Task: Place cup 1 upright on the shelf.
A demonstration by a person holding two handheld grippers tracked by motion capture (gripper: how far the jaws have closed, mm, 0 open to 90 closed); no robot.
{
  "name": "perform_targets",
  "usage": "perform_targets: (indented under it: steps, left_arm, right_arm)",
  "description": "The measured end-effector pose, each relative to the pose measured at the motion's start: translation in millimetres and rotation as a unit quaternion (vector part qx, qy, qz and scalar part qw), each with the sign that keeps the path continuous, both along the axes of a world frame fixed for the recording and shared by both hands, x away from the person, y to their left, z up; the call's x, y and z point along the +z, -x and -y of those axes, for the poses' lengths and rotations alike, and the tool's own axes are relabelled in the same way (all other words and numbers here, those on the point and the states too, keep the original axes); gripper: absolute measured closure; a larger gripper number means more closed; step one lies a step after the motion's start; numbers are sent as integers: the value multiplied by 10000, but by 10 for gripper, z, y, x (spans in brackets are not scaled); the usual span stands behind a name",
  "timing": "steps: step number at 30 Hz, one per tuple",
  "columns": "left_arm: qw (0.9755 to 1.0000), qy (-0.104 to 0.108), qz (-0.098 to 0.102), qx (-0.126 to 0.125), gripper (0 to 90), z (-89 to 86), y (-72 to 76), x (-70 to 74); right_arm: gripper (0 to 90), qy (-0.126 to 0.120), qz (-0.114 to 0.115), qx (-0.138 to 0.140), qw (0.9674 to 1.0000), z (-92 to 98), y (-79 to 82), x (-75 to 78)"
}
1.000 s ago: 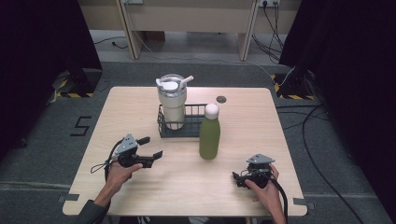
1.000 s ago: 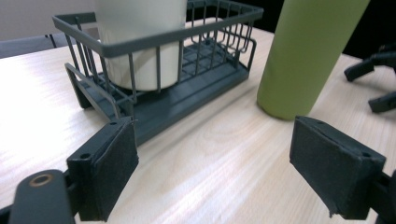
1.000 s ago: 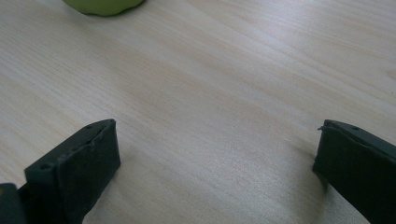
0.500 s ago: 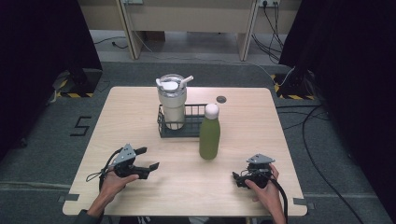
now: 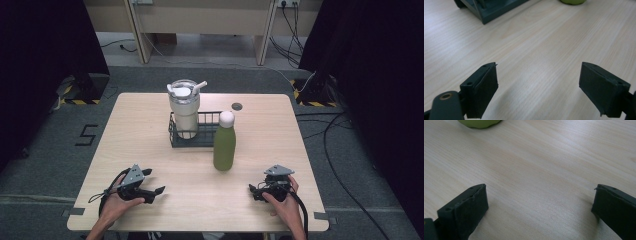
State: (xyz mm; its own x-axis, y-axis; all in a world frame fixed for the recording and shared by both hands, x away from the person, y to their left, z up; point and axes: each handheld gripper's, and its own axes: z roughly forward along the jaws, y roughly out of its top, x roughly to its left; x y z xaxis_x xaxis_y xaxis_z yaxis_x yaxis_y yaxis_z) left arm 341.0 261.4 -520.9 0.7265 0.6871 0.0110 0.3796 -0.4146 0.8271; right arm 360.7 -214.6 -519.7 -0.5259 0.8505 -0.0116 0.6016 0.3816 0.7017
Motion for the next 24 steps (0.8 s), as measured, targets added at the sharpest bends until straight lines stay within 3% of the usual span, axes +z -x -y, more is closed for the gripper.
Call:
perform_targets:
  steps: [4, 6, 10, 11, 14, 24]
  left_arm:
    - [9999, -59, -116, 60, 149, -43, 33, -9]
    - [9994, -197, -244, 115, 150, -80, 41, -22]
    - [9989, -294, -326, 170, 151, -113, 59, -27]
    - [9984, -406, -351, 170, 151, -115, 67, -33]
    - [9980, -340, -524, 138, 144, -126, 83, -42]
    - [9979, -329, -534, 168, 140, -162, 81, -45]
  right_arm:
    - [4, 0, 1, 1, 10000, 0, 0, 0]
    - [4, 0, -1, -1, 10000, 0, 0, 0]
    - [4, 3, -1, -4, 10000, 0, 1, 0]
    - [4, 3, -1, -4, 10000, 0, 1, 0]
    - [4, 1, -1, -5, 10000, -1, 1, 0]
    - [4, -30, -25, -32, 10000, -6, 6, 0]
